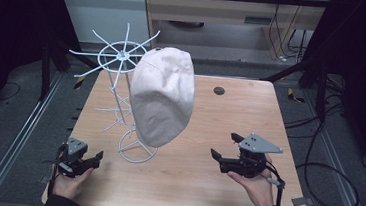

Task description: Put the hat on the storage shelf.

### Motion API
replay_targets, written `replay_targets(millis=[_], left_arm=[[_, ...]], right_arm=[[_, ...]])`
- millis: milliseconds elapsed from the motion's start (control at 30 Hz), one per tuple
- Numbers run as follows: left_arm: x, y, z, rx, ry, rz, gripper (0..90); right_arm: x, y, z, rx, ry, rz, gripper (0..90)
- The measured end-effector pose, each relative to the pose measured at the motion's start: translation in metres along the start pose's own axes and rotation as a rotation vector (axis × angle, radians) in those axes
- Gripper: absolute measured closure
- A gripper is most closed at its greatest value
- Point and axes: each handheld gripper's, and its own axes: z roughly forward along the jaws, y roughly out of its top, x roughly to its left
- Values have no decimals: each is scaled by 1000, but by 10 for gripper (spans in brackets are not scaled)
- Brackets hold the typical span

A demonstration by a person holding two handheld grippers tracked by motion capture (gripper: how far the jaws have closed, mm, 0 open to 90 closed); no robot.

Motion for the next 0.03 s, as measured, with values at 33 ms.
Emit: replay_targets(millis=[33], left_arm=[[0, 0, 1, -1, 0, 1, 358]], right_arm=[[-3, -8, 0, 11, -10, 8, 153]])
